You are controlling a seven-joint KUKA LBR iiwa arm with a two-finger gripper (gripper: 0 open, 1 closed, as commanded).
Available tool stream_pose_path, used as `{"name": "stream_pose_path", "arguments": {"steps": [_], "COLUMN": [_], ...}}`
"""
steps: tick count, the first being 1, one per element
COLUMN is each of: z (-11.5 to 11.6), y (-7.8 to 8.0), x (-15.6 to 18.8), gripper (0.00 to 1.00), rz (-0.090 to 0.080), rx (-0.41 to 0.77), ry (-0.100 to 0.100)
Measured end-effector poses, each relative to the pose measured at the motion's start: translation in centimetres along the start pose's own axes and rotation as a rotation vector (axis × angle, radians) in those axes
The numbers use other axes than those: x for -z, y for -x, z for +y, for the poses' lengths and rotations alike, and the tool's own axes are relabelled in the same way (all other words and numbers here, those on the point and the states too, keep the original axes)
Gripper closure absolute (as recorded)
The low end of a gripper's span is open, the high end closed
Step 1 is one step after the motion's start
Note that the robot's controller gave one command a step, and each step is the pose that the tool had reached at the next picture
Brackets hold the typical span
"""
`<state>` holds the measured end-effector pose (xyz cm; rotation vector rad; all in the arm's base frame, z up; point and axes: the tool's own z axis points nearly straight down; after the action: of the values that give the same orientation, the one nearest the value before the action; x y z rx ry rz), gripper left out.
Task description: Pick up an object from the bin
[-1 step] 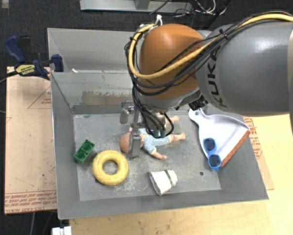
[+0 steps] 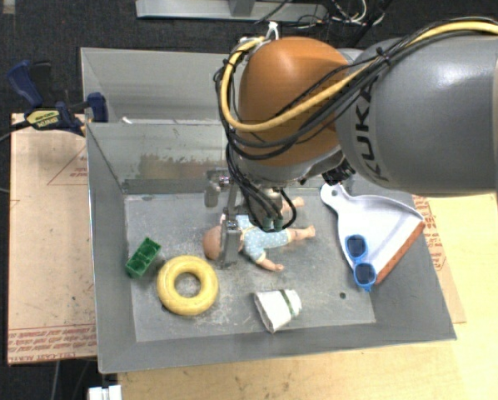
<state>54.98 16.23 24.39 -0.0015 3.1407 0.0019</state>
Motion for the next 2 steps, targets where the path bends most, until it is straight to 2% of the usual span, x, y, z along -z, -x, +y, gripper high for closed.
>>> {"name": "stream_pose_path", "arguments": {"steps": [1,2], "z": [-1.8,-2.8], "y": [1.5,-0.8], "x": [-4.9,-14.0], "gripper": [0.00,1.00], "rz": [-0.005,-0.003], "rx": [-0.032,-0.099], "ry": [0.002,0.003]}}
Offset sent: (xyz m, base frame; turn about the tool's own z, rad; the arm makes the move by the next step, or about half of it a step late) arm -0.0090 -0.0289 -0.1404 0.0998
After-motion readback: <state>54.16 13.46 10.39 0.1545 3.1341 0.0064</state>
